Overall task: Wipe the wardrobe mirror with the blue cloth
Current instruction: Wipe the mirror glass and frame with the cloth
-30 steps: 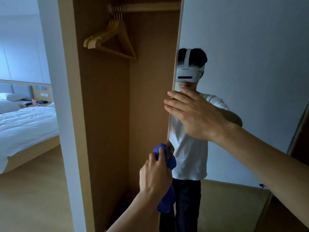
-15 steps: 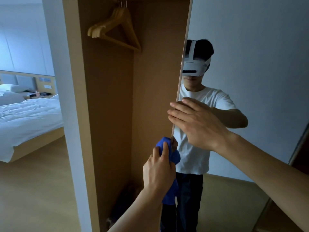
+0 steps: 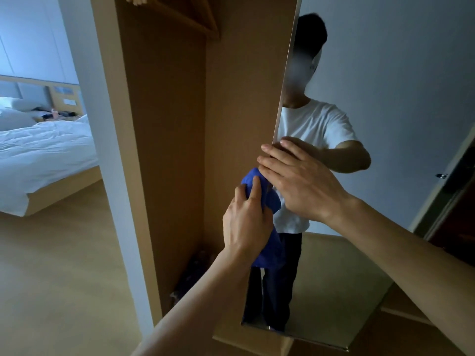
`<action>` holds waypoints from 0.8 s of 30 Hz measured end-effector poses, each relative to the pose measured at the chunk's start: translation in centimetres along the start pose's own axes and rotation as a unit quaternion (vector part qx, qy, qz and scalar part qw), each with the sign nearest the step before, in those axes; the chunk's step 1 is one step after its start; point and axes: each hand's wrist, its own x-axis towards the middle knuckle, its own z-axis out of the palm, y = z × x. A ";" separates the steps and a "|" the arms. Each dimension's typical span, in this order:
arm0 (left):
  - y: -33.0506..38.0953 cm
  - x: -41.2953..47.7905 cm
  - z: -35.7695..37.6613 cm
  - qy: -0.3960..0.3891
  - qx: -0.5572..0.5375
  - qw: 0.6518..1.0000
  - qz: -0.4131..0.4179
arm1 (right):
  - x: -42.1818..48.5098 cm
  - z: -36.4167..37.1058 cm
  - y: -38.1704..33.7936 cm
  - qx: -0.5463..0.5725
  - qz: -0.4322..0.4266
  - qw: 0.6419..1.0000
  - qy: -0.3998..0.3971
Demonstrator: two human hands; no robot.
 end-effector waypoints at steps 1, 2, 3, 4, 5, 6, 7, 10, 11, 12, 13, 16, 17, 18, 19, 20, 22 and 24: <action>-0.4 -0.6 0.6 -0.011 0.007 1.000 -0.006 | -0.1 0.1 -0.2 0.001 0.001 1.000 -0.004; -1.0 -1.3 1.5 -0.029 0.015 0.999 -0.018 | -0.3 0.2 -0.3 0.003 -0.002 1.000 -0.007; -1.7 -2.2 2.6 -0.054 0.021 0.998 -0.037 | -0.5 0.3 -0.5 0.008 -0.006 1.000 -0.008; -2.6 -3.3 3.6 -0.084 0.025 0.994 -0.059 | -0.6 0.4 -0.7 0.016 -0.008 1.000 -0.008; -3.4 -4.5 4.6 -0.117 0.027 0.989 -0.082 | -0.7 0.5 -0.8 0.025 -0.008 1.000 -0.005; -4.2 -5.7 5.5 -0.149 0.027 0.983 -0.102 | -0.8 0.6 -1.0 0.034 -0.008 0.999 -0.003; -4.8 -6.8 6.2 -0.175 0.025 0.977 -0.117 | -0.9 0.7 -1.1 0.040 -0.009 0.999 -0.003; -5.7 -8.1 7.2 -0.188 0.005 0.973 -0.132 | -0.9 1.2 -1.7 0.046 -0.014 0.999 -0.006; -5.7 -7.8 7.0 -0.178 -0.001 0.975 -0.132 | -1.0 1.4 -1.9 0.047 -0.016 0.999 -0.008; -5.5 -7.2 6.7 -0.167 -0.007 0.977 -0.130 | -1.0 1.6 -2.1 0.047 -0.019 0.999 -0.012; -5.1 -6.6 6.2 -0.155 -0.017 0.980 -0.125 | -1.1 1.7 -2.2 0.044 -0.021 0.999 -0.017; -3.3 -4.4 4.0 -0.095 -0.060 0.989 -0.092 | -1.2 2.0 -2.5 0.036 -0.019 0.998 -0.038; -2.7 -3.8 3.3 -0.070 -0.071 0.992 -0.080 | -1.2 2.0 -2.6 0.037 -0.017 0.998 -0.042; -2.3 -3.3 2.9 -0.046 -0.081 0.993 -0.071 | -1.2 2.0 -2.7 0.038 -0.015 0.998 -0.044; -1.9 -3.0 2.6 -0.025 -0.089 0.994 -0.065 | -1.3 2.0 -2.8 0.040 -0.014 0.998 -0.044; -1.7 -3.0 2.5 -0.012 -0.097 0.993 -0.062 | -1.4 2.1 -2.9 0.040 -0.013 0.998 -0.044; -1.8 -3.4 3.1 -0.006 -0.106 0.992 -0.067 | -1.5 2.1 -3.1 0.038 -0.013 0.998 -0.046; -2.7 -4.6 4.4 -0.030 -0.091 0.992 -0.081 | -1.7 2.3 -3.2 0.043 -0.013 0.998 -0.049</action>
